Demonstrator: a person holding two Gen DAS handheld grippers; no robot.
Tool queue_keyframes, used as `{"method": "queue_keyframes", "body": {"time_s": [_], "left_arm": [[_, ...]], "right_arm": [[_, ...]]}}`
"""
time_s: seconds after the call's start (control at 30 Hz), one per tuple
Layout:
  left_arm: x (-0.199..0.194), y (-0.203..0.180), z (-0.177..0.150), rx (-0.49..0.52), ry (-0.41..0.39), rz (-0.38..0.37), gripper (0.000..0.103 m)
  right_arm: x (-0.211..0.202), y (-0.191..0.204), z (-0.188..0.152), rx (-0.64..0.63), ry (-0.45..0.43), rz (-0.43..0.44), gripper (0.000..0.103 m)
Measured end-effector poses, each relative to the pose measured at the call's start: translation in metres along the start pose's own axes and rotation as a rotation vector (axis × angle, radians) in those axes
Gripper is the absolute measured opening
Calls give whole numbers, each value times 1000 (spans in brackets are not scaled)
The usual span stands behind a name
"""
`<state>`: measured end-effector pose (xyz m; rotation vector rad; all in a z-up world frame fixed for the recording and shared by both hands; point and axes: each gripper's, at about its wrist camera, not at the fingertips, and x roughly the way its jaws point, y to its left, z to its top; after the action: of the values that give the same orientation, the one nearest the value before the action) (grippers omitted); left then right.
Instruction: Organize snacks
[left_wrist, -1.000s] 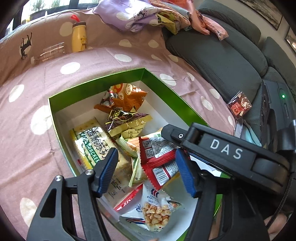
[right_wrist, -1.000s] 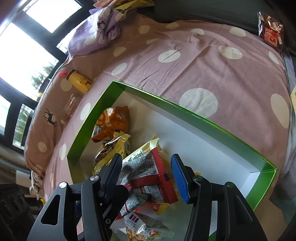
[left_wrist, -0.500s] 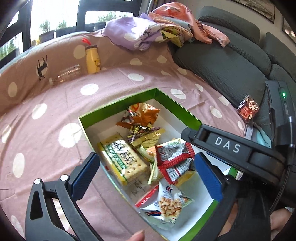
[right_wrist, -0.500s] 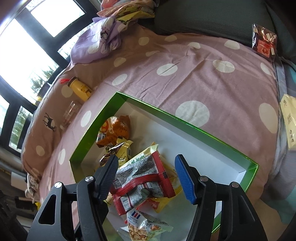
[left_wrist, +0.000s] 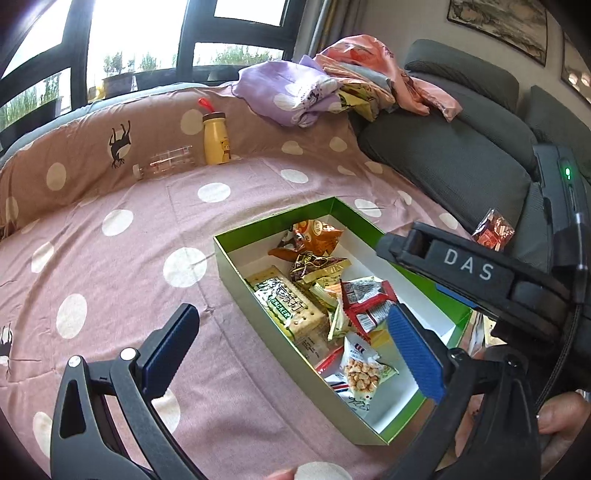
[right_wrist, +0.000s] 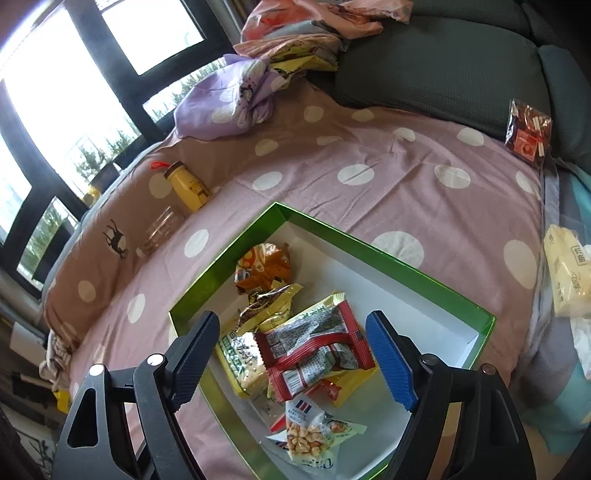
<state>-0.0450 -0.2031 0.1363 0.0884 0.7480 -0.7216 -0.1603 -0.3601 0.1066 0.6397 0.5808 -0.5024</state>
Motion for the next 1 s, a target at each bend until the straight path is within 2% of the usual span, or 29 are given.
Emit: {"method": "queue_keyframes", "body": {"time_s": [0.17,0.33,0.5,0.8,1.0], "left_arm": [[-11,0,-2,-7,-12,-4,102],[-20,9,-5,-62,-14,-25,102],[-24,7,-8,-58,-19,-6,102],[-22,7,-11,-61,-5,-33,102],[-23,10,-11,-70,-3,-27,102]], "right_arm": [[-15,10,-4,-36,-34,-5,85],[-27,17,-8,-74,-56,-21,85],[-41,14,-16,-77,-94,-43,85],[-43,8,-21,-79,-94,-102,86],[-45,11,-23,-89,-100,-95,86]]}}
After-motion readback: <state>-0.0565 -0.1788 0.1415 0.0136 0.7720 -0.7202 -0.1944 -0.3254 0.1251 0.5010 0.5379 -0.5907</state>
